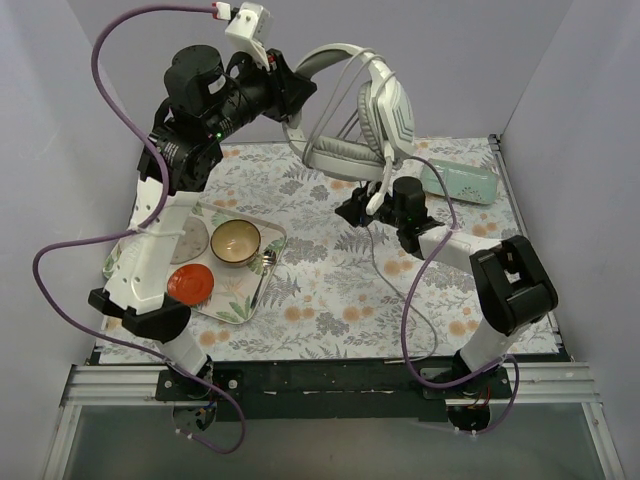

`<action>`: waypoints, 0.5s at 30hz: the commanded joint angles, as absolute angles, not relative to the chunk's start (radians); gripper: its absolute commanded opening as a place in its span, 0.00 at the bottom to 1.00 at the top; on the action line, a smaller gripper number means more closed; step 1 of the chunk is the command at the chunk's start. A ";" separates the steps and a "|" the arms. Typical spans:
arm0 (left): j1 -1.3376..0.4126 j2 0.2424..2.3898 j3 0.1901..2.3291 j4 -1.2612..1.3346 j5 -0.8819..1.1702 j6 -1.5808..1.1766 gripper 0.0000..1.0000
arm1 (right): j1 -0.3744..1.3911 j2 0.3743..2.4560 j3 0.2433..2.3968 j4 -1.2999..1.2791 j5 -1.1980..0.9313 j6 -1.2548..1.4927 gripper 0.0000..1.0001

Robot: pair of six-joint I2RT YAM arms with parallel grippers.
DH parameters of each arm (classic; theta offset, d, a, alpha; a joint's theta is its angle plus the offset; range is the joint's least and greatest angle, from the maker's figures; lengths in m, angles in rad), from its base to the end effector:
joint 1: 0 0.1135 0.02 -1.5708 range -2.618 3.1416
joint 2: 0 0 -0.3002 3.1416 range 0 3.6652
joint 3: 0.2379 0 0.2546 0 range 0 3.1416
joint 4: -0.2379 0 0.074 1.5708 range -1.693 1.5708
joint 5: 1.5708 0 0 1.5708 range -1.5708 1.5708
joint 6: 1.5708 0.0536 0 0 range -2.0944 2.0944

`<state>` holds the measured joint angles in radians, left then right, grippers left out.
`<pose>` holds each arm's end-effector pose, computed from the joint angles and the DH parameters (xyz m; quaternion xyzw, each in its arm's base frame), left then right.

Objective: Wrap the headphones

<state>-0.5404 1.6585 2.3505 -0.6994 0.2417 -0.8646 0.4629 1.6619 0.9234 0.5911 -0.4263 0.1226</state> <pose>0.2717 -0.1780 0.6157 -0.0299 0.7090 -0.5172 0.4785 0.3410 0.1949 0.2722 -0.2615 0.7060 0.3376 0.5650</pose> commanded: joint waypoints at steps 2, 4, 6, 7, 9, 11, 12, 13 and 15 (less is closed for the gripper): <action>-0.537 1.670 2.433 -0.609 0.089 -0.923 0.00 | 0.466 1.732 0.848 0.687 -0.380 0.152 0.45; -0.534 1.680 2.445 -0.597 0.055 -0.934 0.00 | 0.476 1.769 0.836 0.689 -0.380 0.156 0.45; -0.526 1.695 2.454 -0.591 0.049 -0.945 0.00 | 0.486 1.807 0.827 0.690 -0.385 0.160 0.42; -0.520 1.700 2.459 -0.588 0.046 -0.948 0.00 | 0.489 1.818 0.827 0.689 -0.387 0.164 0.39; -0.506 1.710 2.462 -0.580 0.035 -0.966 0.00 | 0.503 1.844 0.830 0.680 -0.388 0.170 0.27; -0.491 1.720 2.467 -0.575 0.031 -1.000 0.00 | 0.518 1.856 0.844 0.625 -0.370 0.170 0.09; -0.464 1.730 2.468 -0.572 0.032 -1.015 0.00 | 0.538 1.870 0.883 0.576 -0.356 0.166 0.05; -0.447 1.736 2.471 -0.572 0.035 -1.040 0.00 | 0.552 1.874 0.908 0.525 -0.336 0.137 0.01; -0.384 1.762 2.477 -0.572 0.086 -1.121 0.00 | 0.607 1.890 0.997 0.359 -0.255 0.103 0.01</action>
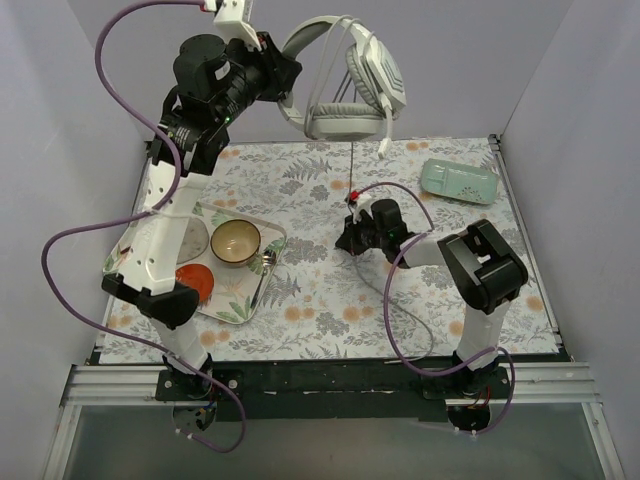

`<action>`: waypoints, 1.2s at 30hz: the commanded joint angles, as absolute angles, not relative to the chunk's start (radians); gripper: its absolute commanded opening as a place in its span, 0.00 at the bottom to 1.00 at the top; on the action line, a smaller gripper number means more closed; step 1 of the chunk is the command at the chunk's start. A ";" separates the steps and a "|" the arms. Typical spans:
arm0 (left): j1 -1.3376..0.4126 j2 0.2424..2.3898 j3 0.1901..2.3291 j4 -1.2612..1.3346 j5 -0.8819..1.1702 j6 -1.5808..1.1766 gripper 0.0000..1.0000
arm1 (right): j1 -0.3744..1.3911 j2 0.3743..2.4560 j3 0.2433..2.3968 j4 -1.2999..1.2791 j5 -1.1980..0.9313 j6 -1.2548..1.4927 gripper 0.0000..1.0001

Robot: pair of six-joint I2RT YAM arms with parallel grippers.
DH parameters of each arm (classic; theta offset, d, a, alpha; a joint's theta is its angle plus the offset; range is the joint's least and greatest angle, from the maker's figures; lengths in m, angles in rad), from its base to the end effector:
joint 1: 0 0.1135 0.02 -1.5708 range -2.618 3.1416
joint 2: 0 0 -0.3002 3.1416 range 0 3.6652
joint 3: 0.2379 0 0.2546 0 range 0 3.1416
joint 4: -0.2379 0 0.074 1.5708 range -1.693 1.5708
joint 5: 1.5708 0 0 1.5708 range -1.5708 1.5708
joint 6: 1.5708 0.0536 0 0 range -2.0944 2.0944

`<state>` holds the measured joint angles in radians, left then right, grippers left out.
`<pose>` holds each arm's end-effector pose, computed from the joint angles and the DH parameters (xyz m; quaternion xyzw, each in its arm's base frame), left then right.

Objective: Wrap the headphones

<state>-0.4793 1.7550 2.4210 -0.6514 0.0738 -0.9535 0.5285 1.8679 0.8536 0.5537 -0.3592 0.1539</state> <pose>0.3175 -0.1695 0.6105 -0.1392 0.6880 -0.4869 0.5198 0.3366 0.2183 0.1669 -0.2482 0.8040 0.3166 0.4379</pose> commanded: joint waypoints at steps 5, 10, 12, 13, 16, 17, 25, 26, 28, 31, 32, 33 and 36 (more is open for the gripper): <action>-0.319 1.824 2.488 -0.554 0.155 -1.224 0.00 | 0.707 1.945 1.195 0.082 -0.128 0.042 0.01; -0.293 1.862 2.494 -0.517 0.149 -1.253 0.00 | 0.779 2.023 1.360 -0.125 -0.083 0.029 0.01; -0.291 1.878 2.487 -0.482 0.100 -1.229 0.00 | 0.825 2.028 1.420 -0.176 -0.040 0.003 0.01; -0.291 1.887 2.484 -0.465 0.027 -1.189 0.00 | 0.842 2.025 1.436 -0.228 -0.025 0.003 0.01; -0.291 1.937 2.483 -0.379 -0.127 -1.079 0.00 | 0.920 1.988 1.480 -0.348 0.027 -0.032 0.01; -0.291 1.971 2.487 -0.358 -0.165 -1.047 0.00 | 0.963 1.953 1.482 -0.368 0.055 -0.034 0.01; -0.331 2.066 2.304 -0.020 -0.437 -0.651 0.00 | 1.132 1.726 1.442 -0.521 0.195 -0.012 0.01; -0.333 2.072 2.283 0.024 -0.469 -0.609 0.00 | 1.143 1.674 1.437 -0.529 0.208 -0.008 0.01; -0.337 2.103 2.257 0.121 -0.491 -0.482 0.00 | 1.150 1.617 1.424 -0.545 0.206 -0.008 0.01; -0.342 2.131 2.189 0.264 -0.522 -0.301 0.00 | 1.152 1.496 1.414 -0.540 0.218 0.017 0.01; -0.342 2.129 2.127 0.291 -0.515 -0.269 0.00 | 1.152 1.435 1.416 -0.543 0.238 0.011 0.01; -0.344 2.123 2.094 0.332 -0.484 -0.211 0.00 | 1.149 1.404 1.419 -0.542 0.270 0.003 0.01; -0.347 2.082 1.952 0.353 -0.425 -0.166 0.00 | 1.097 1.312 1.474 -0.571 0.386 -0.044 0.01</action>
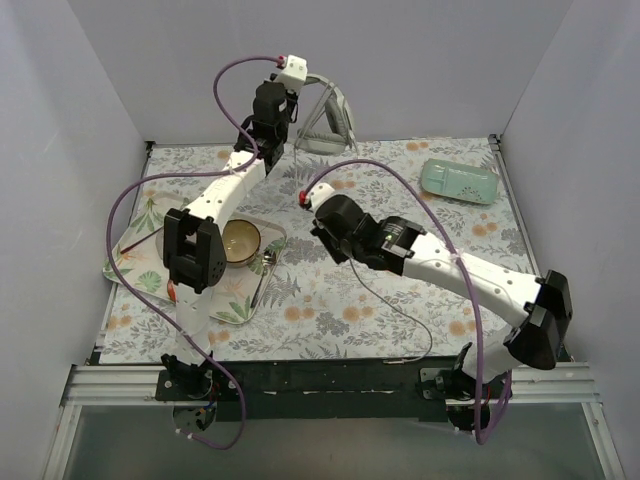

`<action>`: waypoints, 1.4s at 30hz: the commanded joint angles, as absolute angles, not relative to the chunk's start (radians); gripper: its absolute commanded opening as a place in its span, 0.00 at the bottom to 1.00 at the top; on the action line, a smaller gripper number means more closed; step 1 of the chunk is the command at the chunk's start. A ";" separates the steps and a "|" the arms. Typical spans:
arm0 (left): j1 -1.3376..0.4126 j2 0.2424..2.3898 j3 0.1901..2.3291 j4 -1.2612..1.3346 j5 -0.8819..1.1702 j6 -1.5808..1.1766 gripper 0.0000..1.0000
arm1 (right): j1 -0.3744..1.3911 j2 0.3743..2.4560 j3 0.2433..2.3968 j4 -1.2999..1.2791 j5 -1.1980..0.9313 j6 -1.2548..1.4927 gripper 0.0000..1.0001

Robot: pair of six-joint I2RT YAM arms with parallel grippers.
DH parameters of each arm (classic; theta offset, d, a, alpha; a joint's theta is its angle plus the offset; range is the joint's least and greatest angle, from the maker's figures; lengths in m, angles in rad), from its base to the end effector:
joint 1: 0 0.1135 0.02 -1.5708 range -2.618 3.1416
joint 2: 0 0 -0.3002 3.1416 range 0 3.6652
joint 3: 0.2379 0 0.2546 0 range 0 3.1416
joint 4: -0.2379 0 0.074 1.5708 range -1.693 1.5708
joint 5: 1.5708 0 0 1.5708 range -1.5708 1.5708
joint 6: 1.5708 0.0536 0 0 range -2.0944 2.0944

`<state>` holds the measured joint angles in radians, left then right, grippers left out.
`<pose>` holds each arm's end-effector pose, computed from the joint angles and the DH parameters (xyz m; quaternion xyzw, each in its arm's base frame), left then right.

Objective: Wrap the headphones

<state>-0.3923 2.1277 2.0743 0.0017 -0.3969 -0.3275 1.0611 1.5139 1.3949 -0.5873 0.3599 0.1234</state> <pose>0.5182 -0.1920 0.4087 -0.1127 0.7149 -0.1040 0.6822 0.1873 0.2965 0.3628 -0.3368 0.8308 0.0952 0.4327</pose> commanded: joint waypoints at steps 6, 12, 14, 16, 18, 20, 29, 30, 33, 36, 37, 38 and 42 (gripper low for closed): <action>-0.390 2.010 1.706 0.472 -0.391 -0.023 0.00 | 0.850 1.220 1.606 -0.537 0.345 -0.132 0.01; -0.446 1.922 1.548 0.401 -0.304 0.023 0.00 | 0.718 1.264 1.709 -0.492 0.400 -0.235 0.01; -0.471 1.870 1.462 0.373 -0.272 0.028 0.00 | 0.665 1.298 1.755 -0.488 0.405 -0.259 0.01; -0.483 1.814 1.383 0.356 -0.244 0.025 0.00 | 0.597 1.328 1.804 -0.485 0.379 -0.265 0.01; -0.500 1.787 1.345 0.331 -0.229 0.023 0.00 | 0.551 1.348 1.830 -0.482 0.359 -0.273 0.01; -0.505 1.747 1.316 0.290 -0.216 0.011 0.00 | 0.473 1.380 1.871 -0.482 0.336 -0.273 0.01; -0.546 1.577 1.348 -0.102 -0.058 -0.166 0.00 | 0.190 1.483 1.898 -0.399 0.137 -0.261 0.01; -0.552 1.566 1.374 -0.147 -0.042 -0.181 0.00 | 0.178 1.494 1.901 -0.391 0.123 -0.253 0.01; -0.569 1.543 1.429 -0.326 0.049 -0.228 0.00 | 0.132 1.537 1.925 -0.387 0.049 -0.229 0.01; -0.572 1.528 1.492 -0.461 0.139 -0.290 0.00 | 0.107 1.557 1.902 -0.370 0.006 -0.207 0.01; -0.572 1.526 1.520 -0.495 0.175 -0.311 0.00 | 0.095 1.551 1.876 -0.356 -0.049 -0.203 0.01; -0.572 1.522 1.546 -0.559 0.246 -0.354 0.00 | 0.089 1.546 1.847 -0.335 -0.073 -0.196 0.01; -0.572 1.517 1.727 -0.669 0.385 -0.492 0.00 | 0.075 1.522 1.697 -0.215 -0.271 -0.186 0.01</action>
